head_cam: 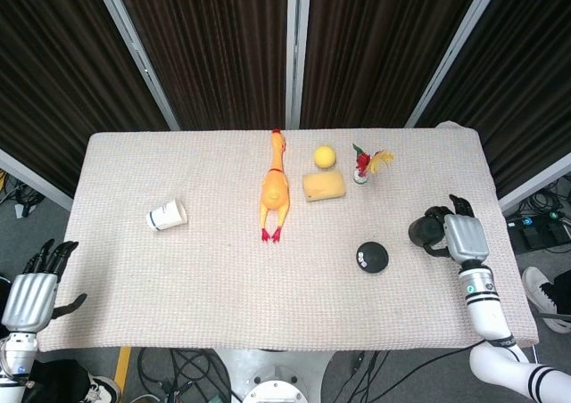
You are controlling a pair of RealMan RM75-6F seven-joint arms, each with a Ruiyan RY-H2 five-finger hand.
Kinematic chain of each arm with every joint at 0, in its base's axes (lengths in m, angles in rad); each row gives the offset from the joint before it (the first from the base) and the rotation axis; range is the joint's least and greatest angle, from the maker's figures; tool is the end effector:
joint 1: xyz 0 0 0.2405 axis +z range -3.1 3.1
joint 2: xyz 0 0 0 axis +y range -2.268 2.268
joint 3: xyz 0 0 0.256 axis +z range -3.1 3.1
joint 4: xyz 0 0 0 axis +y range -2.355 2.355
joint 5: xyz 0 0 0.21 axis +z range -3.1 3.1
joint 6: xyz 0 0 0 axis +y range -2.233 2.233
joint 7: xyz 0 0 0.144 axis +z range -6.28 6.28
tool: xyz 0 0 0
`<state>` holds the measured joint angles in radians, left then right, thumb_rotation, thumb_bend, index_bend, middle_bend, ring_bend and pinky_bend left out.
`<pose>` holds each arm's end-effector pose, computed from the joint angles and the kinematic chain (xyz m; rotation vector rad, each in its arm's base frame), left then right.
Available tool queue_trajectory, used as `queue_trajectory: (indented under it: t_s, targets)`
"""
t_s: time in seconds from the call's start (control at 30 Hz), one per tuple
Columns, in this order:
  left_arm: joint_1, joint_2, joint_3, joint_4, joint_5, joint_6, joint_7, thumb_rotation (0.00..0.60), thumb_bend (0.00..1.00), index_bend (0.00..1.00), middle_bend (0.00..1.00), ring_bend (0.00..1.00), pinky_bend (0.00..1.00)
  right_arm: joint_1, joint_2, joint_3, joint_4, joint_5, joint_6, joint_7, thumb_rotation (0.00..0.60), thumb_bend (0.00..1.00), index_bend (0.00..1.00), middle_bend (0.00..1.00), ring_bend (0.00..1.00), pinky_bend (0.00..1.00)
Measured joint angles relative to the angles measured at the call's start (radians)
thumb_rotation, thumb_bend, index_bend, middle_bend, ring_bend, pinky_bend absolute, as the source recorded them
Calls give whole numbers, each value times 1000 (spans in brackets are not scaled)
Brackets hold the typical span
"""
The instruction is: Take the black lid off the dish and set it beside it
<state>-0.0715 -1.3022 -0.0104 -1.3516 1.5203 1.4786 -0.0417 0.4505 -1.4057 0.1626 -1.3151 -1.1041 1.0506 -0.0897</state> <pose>-0.3461 0.1706 0.1161 -1.4213 -0.9099 -0.8490 -0.3077 -0.3176 0.0697 1.4287 -1.0964 0.7678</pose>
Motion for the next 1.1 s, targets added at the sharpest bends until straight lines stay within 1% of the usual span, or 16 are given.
queue_trajectory:
  t_s: [0.1,0.17,0.23,0.3,0.33,0.4,0.5,0.63,0.73,0.9,0.97,1.1]
  targets:
    - [0,2,0,-5,-4,-1,7,600,165,103,103,0,182,-4,-23,-7,46,3,-22,20,600,105,393,405,16,0]
    - [1,4,-1,-8,-7,-1,10,600,166,103,104,0,182,-5,-34,-12,67,2,-43,33,600,91,342,373,12,0]
    - [2,6,-2,-10,-8,1,10,600,166,103,103,0,182,-5,-37,-15,74,1,-63,44,600,29,186,253,2,0]
    - [3,6,-2,-11,-7,2,11,600,166,103,103,0,181,-4,-36,-16,74,-4,-74,61,600,1,71,145,0,0]
    - [3,7,-2,-11,-7,3,10,600,166,103,103,0,181,-5,-34,-15,71,-10,-73,70,600,0,30,98,0,0]
    - [3,7,-2,-11,-6,5,9,600,165,103,103,0,181,-8,-25,-10,56,-27,-59,92,600,0,1,46,0,0]
    - [2,7,-3,-12,-3,8,6,600,164,103,103,0,181,-16,-2,-2,20,-54,-20,106,600,0,0,12,0,0]
    - [3,8,-4,-16,1,17,8,600,165,103,103,0,181,-35,44,5,-58,-90,47,107,600,0,0,13,0,0]
    - [4,10,-6,-22,2,22,12,600,165,103,103,0,181,-64,89,4,-130,-132,125,100,600,0,0,14,0,0]
    - [5,13,-10,-30,0,27,17,600,165,103,103,0,180,-142,167,-17,-233,-216,301,37,600,0,0,16,0,0]
    - [4,12,-13,-32,1,32,20,600,165,103,103,0,178,-184,191,-31,-262,-249,379,0,600,0,0,17,0,0]
    - [1,9,-19,-33,-1,35,26,600,166,103,103,0,176,-267,215,-65,-290,-303,496,-85,600,0,0,15,0,0]
